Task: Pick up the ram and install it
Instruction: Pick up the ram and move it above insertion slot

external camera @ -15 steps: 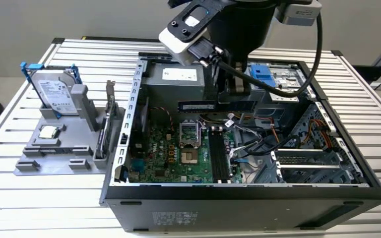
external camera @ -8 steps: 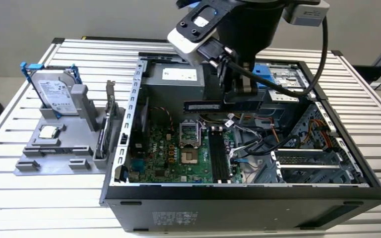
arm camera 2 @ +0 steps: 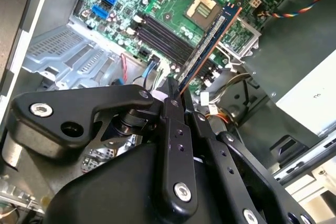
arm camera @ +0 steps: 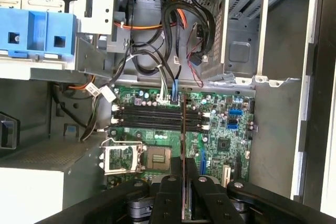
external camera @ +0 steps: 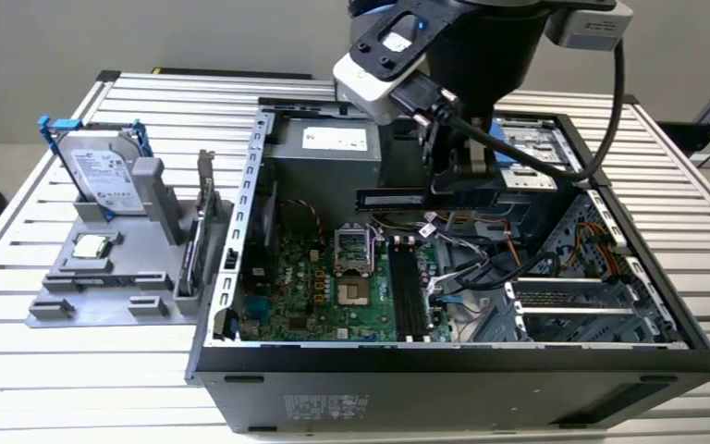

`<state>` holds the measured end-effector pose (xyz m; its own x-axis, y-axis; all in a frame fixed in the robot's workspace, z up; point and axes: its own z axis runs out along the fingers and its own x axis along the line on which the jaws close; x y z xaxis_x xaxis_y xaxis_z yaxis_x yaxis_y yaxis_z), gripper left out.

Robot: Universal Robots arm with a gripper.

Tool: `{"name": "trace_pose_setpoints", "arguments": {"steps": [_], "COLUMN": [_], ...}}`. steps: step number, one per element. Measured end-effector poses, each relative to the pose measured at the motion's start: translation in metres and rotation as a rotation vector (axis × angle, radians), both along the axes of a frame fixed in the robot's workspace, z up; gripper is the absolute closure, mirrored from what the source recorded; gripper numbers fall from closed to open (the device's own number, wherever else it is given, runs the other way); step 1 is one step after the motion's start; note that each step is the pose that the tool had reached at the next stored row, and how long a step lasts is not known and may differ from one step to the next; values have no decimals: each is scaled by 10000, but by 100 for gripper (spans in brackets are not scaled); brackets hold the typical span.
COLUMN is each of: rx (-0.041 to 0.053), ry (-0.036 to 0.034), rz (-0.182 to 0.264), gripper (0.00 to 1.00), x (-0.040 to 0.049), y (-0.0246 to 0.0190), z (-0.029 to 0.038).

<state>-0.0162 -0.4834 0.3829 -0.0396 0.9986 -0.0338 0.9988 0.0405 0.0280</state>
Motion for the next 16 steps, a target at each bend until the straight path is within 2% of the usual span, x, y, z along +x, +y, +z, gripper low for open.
{"name": "trace_pose_setpoints", "arguments": {"steps": [8, 16], "rx": [0, 0], "ry": [0, 0], "rz": [1, 0], "gripper": [100, 100], "x": [97, 153], "y": [0, 0], "z": [-1, -1]}}
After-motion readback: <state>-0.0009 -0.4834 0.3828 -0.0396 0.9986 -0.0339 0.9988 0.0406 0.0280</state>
